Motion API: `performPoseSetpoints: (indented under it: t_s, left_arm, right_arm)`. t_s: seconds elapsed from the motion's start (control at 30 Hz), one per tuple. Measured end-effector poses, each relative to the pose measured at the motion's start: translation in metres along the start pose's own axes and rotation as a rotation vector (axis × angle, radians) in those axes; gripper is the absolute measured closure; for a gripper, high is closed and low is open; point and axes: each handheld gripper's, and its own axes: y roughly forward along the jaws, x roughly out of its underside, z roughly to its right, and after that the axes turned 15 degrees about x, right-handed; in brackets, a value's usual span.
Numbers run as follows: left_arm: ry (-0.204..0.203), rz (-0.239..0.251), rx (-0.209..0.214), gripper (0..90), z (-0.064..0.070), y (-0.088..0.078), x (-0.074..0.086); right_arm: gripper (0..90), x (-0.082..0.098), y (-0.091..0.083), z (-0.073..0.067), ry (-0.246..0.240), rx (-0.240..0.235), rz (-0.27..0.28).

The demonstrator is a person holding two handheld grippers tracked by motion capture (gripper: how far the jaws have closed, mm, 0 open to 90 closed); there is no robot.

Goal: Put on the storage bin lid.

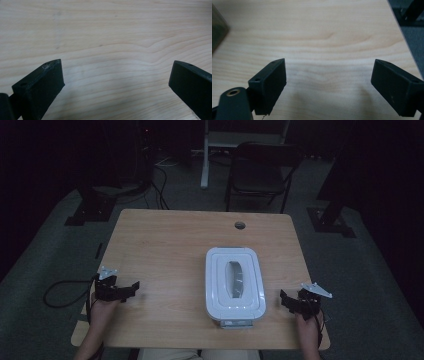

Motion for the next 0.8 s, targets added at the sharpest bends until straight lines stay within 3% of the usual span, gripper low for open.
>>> performPoseSetpoints:
  t_s: [0.17, 0.33, 0.57, 0.8]
  left_arm:
    - [-0.029, -0.019, -0.048, 0.6, -0.004, -0.003, 0.003]
    - [-0.045, -0.033, -0.074, 0.6, -0.007, -0.003, 0.006]
    - [-0.044, -0.061, -0.101, 0.6, -0.007, -0.002, 0.012]
    - [-0.016, -0.079, -0.136, 0.6, -0.006, 0.000, 0.016]
  right_arm:
    - [12.9, -0.001, 0.003, -0.001, -0.011, 0.009, -0.036]
    - [13.1, -0.001, 0.005, -0.005, -0.062, 0.041, -0.073]
    - [12.9, -0.001, 0.006, -0.004, -0.039, 0.059, -0.081]
    - [12.9, -0.001, 0.006, -0.003, -0.032, 0.069, -0.082]
